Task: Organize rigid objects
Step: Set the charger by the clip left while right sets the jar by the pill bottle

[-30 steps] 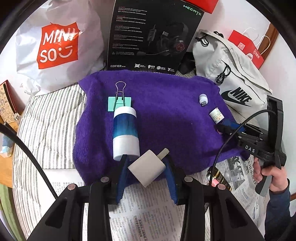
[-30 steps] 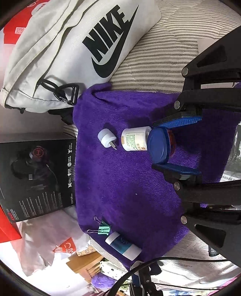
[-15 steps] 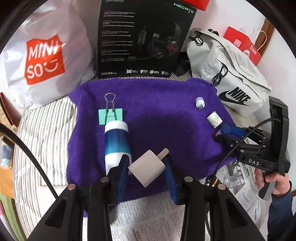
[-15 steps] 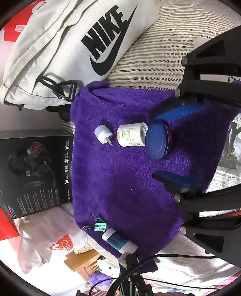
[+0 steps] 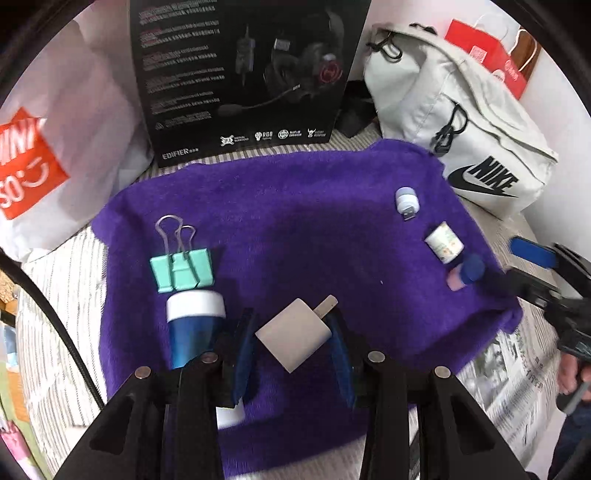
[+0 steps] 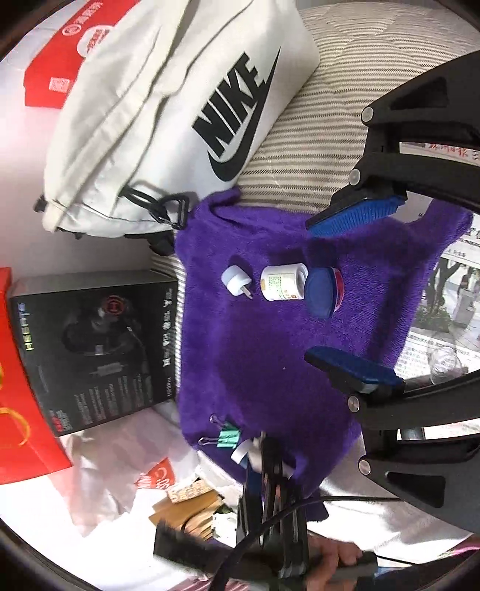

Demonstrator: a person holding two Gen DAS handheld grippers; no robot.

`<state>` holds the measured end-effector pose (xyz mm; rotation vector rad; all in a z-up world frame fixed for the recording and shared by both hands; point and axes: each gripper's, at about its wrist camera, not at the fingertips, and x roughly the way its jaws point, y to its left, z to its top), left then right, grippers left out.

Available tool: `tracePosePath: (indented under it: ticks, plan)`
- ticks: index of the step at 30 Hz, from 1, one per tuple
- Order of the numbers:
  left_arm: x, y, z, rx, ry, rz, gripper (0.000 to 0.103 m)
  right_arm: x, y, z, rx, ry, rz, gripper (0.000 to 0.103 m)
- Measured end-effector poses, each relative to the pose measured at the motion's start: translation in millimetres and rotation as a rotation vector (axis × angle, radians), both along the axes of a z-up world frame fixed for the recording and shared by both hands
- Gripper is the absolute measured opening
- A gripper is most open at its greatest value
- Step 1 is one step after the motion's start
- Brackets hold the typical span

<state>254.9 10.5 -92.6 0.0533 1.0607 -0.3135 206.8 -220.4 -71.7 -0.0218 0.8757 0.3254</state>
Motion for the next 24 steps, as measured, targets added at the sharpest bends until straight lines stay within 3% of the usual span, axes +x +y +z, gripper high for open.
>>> tracePosePath:
  ticks: [4, 18, 22, 24]
  plan:
    - [15, -1, -9, -0.014, 0.013, 0.016, 0.036, -13, -4, 8, 0.010, -0.011, -0.002, 0.062]
    - [38, -4, -17, 0.061, -0.019, 0.030, 0.037, -33, -11, 6, 0.032, 0.012, -0.007, 0.062]
    - [37, -3, -18, 0.037, -0.004, 0.029, 0.051, -36, -14, 6, 0.041, 0.018, -0.010, 0.062]
    - [35, -8, -19, 0.052, 0.003, 0.030, 0.052, -38, -15, 6, 0.042, 0.019, -0.009, 0.062]
